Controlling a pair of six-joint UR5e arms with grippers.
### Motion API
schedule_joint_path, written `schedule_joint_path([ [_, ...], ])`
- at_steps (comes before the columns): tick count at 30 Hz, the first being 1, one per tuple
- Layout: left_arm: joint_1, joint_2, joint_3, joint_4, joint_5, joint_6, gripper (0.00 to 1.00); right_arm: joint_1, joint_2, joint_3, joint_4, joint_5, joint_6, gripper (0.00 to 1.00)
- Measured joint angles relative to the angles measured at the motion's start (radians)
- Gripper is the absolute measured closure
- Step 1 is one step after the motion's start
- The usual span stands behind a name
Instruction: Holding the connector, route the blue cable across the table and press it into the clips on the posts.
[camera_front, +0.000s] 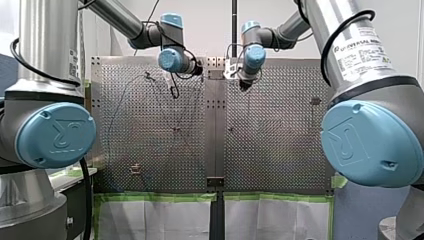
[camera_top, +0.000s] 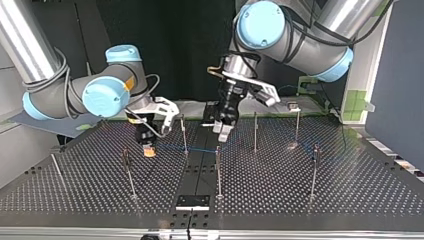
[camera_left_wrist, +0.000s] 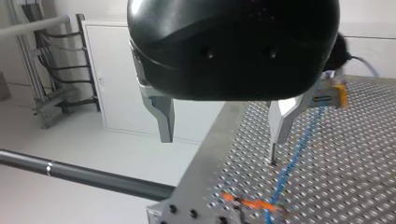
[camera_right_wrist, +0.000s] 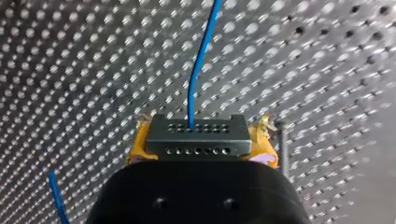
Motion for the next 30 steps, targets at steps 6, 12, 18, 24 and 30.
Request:
schedule_joint_path([
  [6,-0.013,-0.007,0.025,-0.001,-0.004,0.005,0.00,-0.023,0.000,0.008,0.000,0.000,0.001,1.00],
  [12,-0.033,-0.047,0.062,-0.020,-0.031,0.043,0.00,-0.041,0.000,0.009,-0.001,-0.001,-0.001,1.00],
  [18,-0.059,-0.092,0.099,-0.023,-0.077,0.090,0.00,-0.054,0.000,0.009,-0.001,-0.001,-0.003,1.00],
  [24,-0.075,-0.103,0.116,-0.021,-0.112,0.127,0.00,-0.064,0.000,0.009,-0.001,-0.002,-0.004,1.00],
  [30,-0.092,-0.133,0.146,-0.037,-0.142,0.160,0.00,-0.072,0.001,0.009,0.000,-0.003,-0.004,1.00],
])
